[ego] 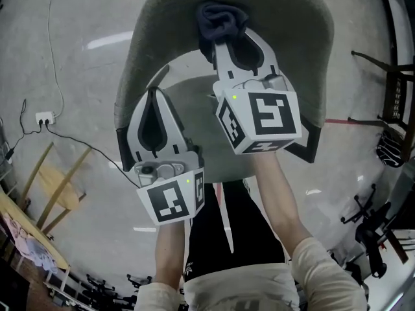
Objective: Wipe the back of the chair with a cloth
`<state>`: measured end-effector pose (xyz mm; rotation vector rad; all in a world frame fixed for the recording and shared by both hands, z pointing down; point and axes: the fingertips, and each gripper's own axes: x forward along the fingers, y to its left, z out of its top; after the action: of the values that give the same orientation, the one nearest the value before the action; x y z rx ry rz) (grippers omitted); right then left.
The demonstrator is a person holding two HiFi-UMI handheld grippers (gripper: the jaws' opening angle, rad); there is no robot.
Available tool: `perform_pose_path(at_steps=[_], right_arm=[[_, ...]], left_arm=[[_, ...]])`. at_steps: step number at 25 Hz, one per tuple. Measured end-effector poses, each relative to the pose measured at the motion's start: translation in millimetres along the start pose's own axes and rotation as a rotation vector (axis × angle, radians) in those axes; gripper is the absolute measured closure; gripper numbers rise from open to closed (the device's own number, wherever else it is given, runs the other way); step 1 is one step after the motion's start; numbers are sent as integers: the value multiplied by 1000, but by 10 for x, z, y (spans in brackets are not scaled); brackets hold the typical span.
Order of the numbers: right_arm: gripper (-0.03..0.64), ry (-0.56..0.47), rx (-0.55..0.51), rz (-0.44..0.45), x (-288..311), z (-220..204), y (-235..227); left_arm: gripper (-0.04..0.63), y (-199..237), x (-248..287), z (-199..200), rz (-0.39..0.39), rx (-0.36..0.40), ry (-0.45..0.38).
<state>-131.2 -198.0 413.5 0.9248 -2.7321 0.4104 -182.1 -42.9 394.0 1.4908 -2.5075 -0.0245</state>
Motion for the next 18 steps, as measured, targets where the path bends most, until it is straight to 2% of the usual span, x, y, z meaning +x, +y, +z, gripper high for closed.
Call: perform_pose_path(at_steps=[7,18], right_arm=[[558,-39,43,-187,-352,52,-672],[558,-74,89,-360,-934,84,-1211]], left_arm=[[580,-393,69,-96,-103,3,21],[580,-967,86,-104,-240,10,28]])
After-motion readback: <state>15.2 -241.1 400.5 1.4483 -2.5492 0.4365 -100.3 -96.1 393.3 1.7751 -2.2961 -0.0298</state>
